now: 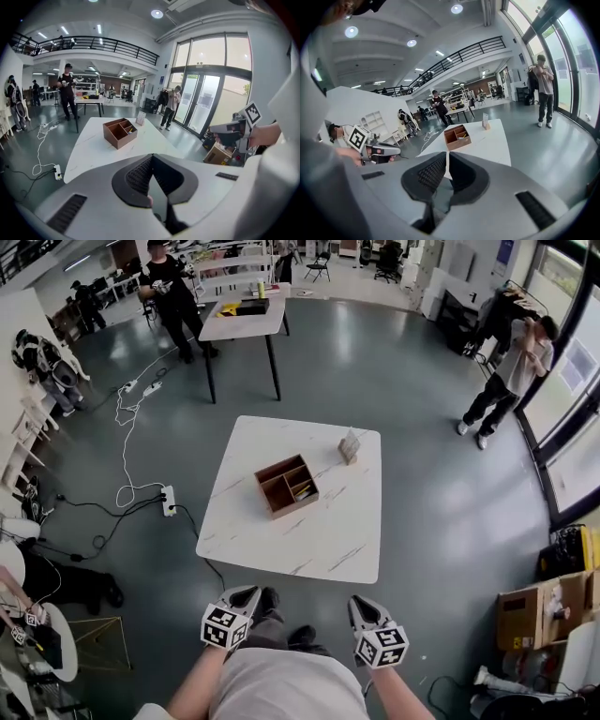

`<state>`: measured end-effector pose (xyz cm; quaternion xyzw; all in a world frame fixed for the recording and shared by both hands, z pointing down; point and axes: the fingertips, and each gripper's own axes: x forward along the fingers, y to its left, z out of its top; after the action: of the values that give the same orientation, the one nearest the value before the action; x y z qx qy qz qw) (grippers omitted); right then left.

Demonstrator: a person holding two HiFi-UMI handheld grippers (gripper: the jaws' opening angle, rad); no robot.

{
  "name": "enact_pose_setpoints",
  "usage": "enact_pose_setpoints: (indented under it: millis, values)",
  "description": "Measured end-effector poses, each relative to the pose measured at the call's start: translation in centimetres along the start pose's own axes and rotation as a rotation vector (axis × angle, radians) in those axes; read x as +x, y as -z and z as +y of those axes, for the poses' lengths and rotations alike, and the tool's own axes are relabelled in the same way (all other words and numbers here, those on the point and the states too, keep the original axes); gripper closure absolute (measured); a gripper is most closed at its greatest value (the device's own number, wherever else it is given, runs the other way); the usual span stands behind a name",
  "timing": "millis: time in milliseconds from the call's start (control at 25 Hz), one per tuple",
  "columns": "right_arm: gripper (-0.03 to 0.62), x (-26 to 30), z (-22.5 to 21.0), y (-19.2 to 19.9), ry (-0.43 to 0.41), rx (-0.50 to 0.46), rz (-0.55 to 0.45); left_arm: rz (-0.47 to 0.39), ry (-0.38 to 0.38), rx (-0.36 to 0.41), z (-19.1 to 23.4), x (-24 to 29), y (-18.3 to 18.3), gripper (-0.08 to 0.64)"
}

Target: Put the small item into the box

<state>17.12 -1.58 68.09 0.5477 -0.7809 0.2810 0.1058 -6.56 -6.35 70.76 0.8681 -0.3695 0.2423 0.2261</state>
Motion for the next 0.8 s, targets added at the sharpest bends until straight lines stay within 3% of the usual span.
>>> enact_pose_setpoints:
  millis: [160, 360, 560, 800]
  values:
    - [0.554, 0.1, 0.9, -0.9, -0.002, -0.019, -0.023, -0.011, 0.011, -0.04, 0.5, -2.3, 0.4, 0.546]
    - [0.554, 0.3, 2.0, -1.4, 0.002, -0.037, -0.039, -0.069, 0.139, -0.094, 0.0, -4.2, 0.2, 0.546]
    - [0.557, 1.0, 4.5, -1.1, 0.011, -0.06, -0.032, -0.091, 0.209, -0.069, 0.5, -5.9, -0.8, 0.546]
    - [0.561, 1.7, 6.2, -2.4, 0.025, -0.103, -0.058, -0.103, 0.221, -0.049, 2.5, -6.4, -1.6, 0.546]
